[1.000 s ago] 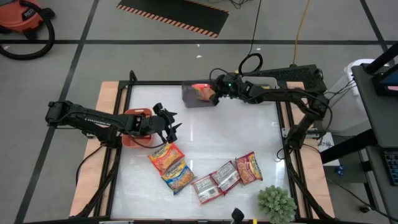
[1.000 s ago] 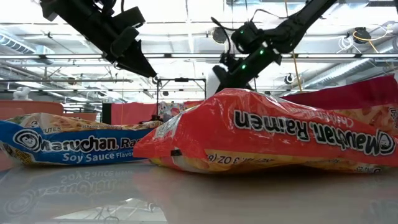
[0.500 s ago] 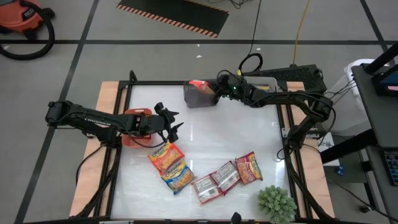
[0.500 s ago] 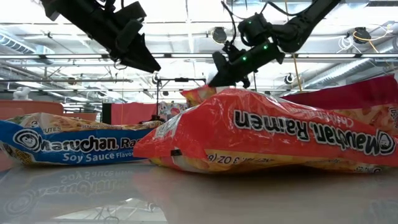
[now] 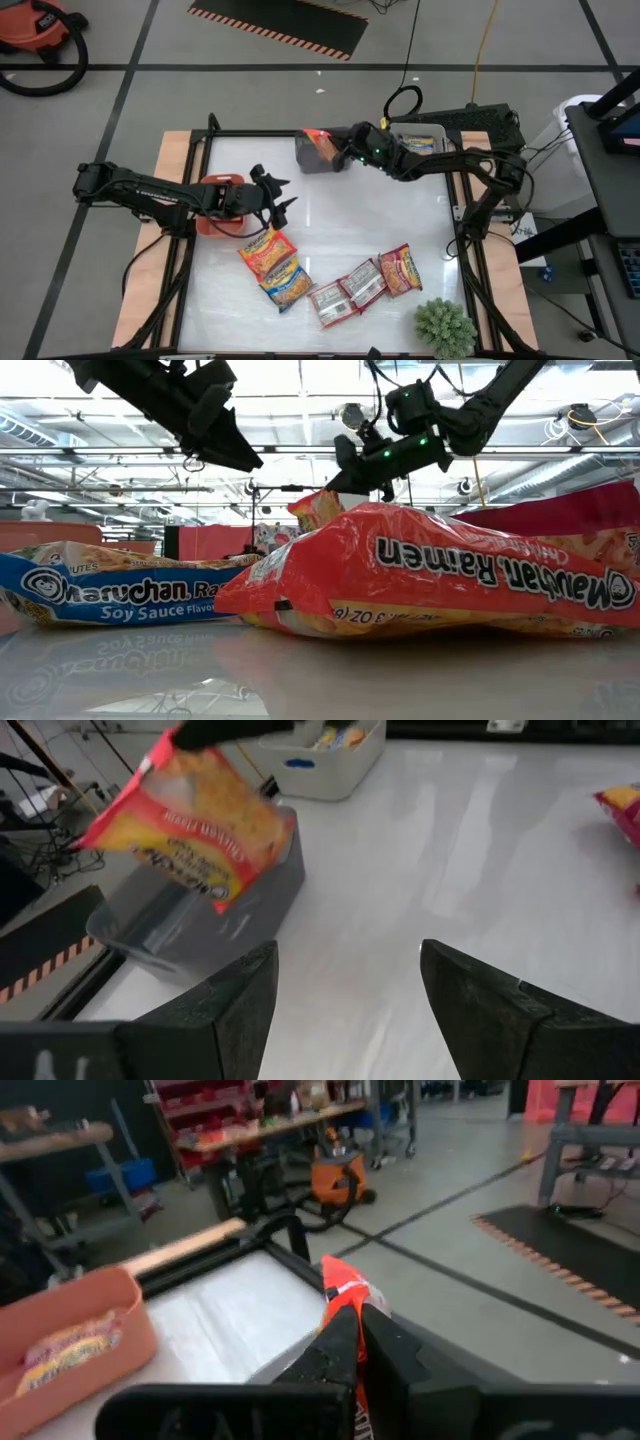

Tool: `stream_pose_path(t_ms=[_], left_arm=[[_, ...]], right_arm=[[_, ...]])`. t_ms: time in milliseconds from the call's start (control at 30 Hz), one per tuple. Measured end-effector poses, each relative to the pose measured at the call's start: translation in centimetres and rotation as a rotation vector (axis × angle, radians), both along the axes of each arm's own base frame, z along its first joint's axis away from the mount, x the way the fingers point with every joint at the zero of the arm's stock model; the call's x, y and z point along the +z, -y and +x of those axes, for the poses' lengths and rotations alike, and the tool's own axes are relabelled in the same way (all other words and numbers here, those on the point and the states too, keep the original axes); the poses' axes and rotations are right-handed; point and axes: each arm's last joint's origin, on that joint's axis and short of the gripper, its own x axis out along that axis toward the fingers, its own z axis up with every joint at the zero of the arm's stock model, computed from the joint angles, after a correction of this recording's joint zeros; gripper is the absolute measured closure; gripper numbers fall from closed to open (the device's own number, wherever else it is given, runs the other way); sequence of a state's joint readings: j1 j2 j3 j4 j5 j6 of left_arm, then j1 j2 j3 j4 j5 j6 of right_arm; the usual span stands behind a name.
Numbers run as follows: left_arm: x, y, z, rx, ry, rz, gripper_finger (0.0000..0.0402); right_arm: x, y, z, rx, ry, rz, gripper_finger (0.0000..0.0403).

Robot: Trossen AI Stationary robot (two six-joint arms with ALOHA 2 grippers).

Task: Sort Maruchan noodles
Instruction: Put the top right orange noodle pack into the black bin

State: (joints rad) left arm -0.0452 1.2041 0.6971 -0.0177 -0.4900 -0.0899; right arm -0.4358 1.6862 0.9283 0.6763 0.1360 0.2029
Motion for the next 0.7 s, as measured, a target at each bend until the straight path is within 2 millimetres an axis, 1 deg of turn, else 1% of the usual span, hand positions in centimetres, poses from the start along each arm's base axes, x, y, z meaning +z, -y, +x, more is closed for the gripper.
stream_pose_path(t_ms=[267,467,567,700], left_arm=[[0.2,0.0,0.1,-0.004,0.023,0.006,0.0151],[0.2,0.0,0.1,-0.007,0.021,0.012,0.0151],[0.2,0.0,0.1,-0.011,0.018,0.019,0.0151],[0.3,0.0,0.1,-0.014,0.016,0.025,0.0151]], right_arm=[[-2.2,0.5,1.7,-0.005,0.161,0.031,0.0403],[-5.0,0.8,3.2,-0.118,0.121,0.041,0.0403],[-5.4,1.1,4.1,-0.131,0.133,0.046,0.0403],[-5.3,0.8,5.2,-0.114,0.138,0.027,0.0403]])
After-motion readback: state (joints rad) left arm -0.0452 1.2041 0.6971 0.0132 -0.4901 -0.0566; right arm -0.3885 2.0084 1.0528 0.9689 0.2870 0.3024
